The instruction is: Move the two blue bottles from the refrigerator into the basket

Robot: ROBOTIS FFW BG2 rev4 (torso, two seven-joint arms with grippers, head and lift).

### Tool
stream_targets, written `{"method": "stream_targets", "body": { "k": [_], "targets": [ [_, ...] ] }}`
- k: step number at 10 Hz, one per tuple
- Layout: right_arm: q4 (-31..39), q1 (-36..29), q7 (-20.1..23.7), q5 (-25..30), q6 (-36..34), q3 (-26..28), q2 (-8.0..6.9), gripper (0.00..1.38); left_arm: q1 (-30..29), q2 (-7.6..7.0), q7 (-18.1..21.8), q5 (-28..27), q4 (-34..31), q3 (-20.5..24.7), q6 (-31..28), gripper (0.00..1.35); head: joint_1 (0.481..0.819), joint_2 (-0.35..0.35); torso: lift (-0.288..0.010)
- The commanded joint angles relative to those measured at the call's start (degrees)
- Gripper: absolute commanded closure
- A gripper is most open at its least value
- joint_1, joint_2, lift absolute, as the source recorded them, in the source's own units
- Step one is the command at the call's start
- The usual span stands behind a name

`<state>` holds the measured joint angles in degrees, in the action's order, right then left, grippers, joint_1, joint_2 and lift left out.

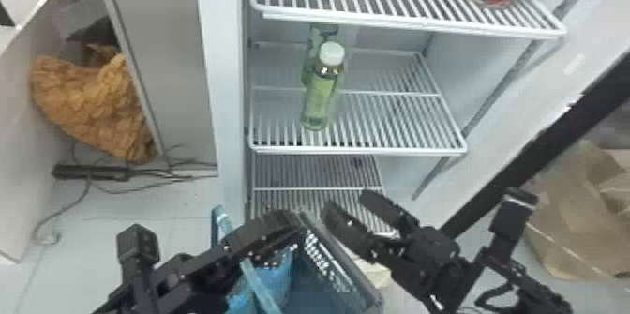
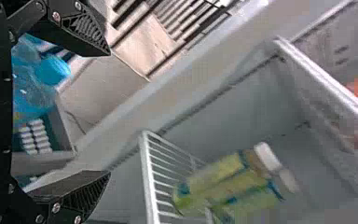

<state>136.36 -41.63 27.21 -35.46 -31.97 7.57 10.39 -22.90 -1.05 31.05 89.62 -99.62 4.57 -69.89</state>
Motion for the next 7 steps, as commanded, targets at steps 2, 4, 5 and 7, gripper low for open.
{"method": "stream_targets", "body": {
  "k": [2,4,5,7],
  "targets": [
    [-5.4,-1.4,0.9,0.8,13.6,2.4,-0.81,0.17,-0.3,0.0,-0.1,0.1,0.1,0.0,0.0,1.16,0.695,-0.257,-0.216],
    [-6.2,-4.1,1.0,3.7,21.4,4.5,-1.78,0.17,-0.3,0.0,-0.1,0.1,0.1,0.0,0.0,1.16,0.695,-0.312,-0.216],
    [-6.2,-5.3,1.0,4.7,23.8,5.3,-2.04,0.17,-0.3,0.09,-0.1,0.1,0.1,0.0,0.0,1.16,0.695,-0.348,-0.216],
    [-6.6,-7.9,0.9,8.2,31.1,7.3,-2.3,0.17,-0.4,0.09,-0.2,0.0,0.4,0.0,0.0,1.16,0.695,-0.35,-0.216]
  ]
}}
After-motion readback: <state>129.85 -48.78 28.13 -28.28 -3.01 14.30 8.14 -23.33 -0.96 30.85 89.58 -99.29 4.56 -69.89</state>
